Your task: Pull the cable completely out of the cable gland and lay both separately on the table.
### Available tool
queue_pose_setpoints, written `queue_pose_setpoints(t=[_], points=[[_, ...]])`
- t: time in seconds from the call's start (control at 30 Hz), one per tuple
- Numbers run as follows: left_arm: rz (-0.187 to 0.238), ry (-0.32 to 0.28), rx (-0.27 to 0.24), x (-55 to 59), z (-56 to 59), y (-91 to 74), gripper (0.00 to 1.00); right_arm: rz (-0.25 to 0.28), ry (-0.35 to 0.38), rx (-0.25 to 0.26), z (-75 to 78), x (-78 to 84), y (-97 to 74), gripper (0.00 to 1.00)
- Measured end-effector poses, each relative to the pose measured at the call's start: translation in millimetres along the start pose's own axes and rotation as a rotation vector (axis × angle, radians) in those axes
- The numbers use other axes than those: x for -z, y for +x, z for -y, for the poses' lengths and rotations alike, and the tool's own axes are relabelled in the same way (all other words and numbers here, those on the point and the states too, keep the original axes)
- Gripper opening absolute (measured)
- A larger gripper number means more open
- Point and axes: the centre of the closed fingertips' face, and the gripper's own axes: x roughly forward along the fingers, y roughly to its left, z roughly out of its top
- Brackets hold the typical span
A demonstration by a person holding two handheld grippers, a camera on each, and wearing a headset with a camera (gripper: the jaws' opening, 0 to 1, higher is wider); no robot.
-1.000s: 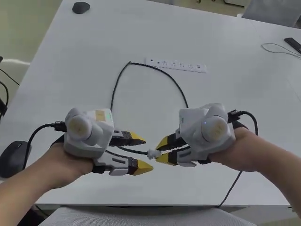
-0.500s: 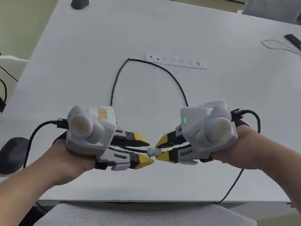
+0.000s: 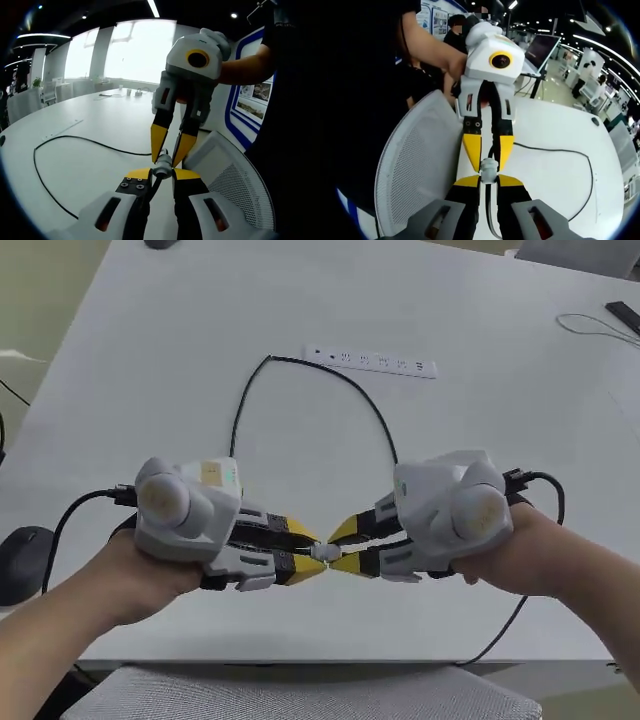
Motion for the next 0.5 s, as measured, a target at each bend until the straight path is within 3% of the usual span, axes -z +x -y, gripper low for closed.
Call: queue_pose_setpoints(t=[0.13,0.3,0.5], points=[[0.008,0.004,0.004,-0.6,0.6,0.4,0.16,0.032,-0.013,0.0,0.3,-0.3,-0.8,0.06],[0.055,-0.019,0.002,-7.1,-0.9,-0.5,0.16,0.091,0.011,0.008,4.6,-1.1,-4.7,0.06],[0.052,-0.002,-0.007,-8.5,1.5,4.0,0.15,0.116,0.005,0.004,3.3,0.8,-5.2,0.07]])
